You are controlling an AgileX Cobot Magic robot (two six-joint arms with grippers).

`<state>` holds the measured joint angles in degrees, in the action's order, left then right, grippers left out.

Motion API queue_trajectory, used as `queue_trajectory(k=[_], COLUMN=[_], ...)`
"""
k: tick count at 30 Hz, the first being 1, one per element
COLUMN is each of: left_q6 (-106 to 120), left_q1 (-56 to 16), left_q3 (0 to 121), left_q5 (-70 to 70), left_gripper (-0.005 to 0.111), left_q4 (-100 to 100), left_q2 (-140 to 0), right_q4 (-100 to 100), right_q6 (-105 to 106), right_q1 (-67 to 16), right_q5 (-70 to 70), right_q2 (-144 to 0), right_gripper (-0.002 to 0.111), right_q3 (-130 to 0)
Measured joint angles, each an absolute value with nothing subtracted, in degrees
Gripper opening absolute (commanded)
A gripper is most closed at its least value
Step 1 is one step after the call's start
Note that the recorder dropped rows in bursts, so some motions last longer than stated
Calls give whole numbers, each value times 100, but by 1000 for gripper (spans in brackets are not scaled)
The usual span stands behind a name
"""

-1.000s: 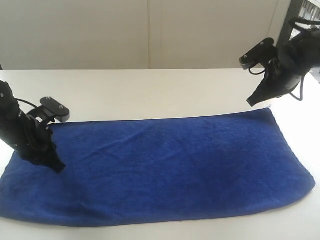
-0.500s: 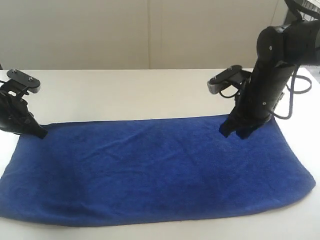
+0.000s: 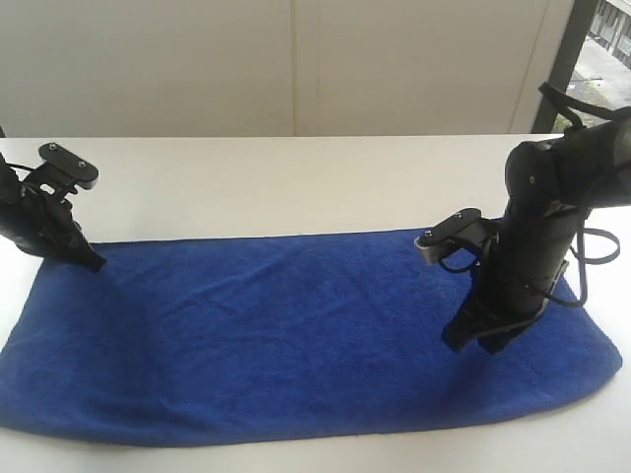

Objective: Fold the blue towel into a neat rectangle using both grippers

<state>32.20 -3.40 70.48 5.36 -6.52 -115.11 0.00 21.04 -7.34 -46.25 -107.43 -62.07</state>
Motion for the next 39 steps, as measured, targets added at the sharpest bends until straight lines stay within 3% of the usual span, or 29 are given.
queue_trajectory(k=[13,24,30,39], left_q6=[3220,3160,4090,5731], left_q1=[-340,-430,-1460,-3432], left_q3=[7090,7090,7090,7363], left_q5=[601,1131,1991,2374], left_gripper=[0,0,0,0], left_q4=[-498,-837,-1971,-4042], left_q2=[-11454,-9971,-9996,-10864], right_q4=[0,-451,-1660,-1897], right_q6=[2081,1268,-71,-193], right_q1=[-734,-734,-317,411], right_q5=[-4253,-4030,-4424,-4599], right_q2=[-10754,-9980,-9463,-9453], right_gripper=[0,0,0,0], right_q3=[-5927,-5927,-5927,-5603])
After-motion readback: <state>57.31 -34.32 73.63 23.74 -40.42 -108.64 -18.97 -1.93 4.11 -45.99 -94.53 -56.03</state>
